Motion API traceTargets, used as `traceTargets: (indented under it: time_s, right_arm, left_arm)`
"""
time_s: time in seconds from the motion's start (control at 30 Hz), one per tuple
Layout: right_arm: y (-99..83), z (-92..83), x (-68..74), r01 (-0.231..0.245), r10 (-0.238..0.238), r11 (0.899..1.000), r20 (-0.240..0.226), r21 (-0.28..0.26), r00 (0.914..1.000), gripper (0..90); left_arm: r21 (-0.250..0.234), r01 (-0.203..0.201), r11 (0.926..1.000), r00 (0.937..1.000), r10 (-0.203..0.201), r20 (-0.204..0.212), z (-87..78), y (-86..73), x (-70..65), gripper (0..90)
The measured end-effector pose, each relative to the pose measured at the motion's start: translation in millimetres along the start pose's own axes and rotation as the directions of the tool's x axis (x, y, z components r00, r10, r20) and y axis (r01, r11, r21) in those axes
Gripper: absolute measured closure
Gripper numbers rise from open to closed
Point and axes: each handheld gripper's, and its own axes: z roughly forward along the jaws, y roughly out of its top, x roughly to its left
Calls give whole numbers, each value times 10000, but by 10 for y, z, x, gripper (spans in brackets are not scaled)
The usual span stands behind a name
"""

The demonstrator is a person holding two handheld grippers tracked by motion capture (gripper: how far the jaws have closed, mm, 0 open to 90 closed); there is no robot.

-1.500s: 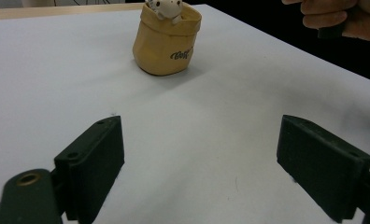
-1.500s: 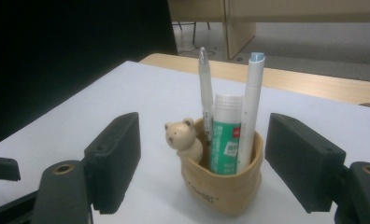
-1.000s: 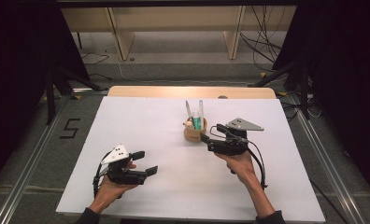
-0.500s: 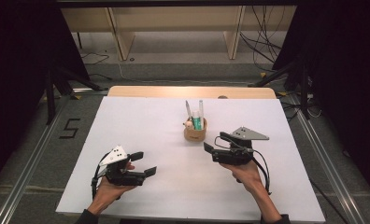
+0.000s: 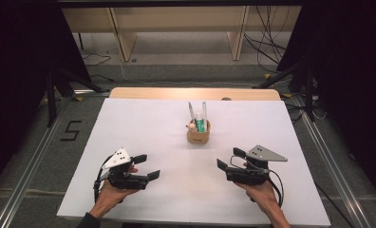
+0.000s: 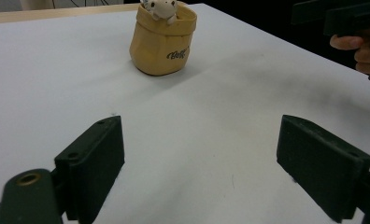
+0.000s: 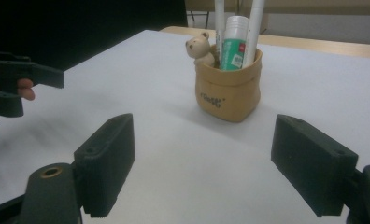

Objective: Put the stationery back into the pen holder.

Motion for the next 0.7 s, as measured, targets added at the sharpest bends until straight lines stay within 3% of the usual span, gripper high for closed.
traceTargets:
  time_s: [0.2, 0.5, 0.7]
  right_arm:
    - [-116, -108, 14, -38, 38, 10000, -25, -59, 10000, 226]
    - [-278, -221, 93, 397, -397, 9992, -45, -7, 9992, 219]
    - [-386, -320, 106, 345, -346, 9992, -76, -186, 9994, 214]
  left_arm:
    - [-46, 14, 10000, 10000, -14, 7, -12, -2, 0, 147]
    - [-55, -42, 10000, 10000, 42, 64, -22, -9, -4, 147]
    - [24, -91, 10000, 9999, 91, 131, -12, -15, -13, 147]
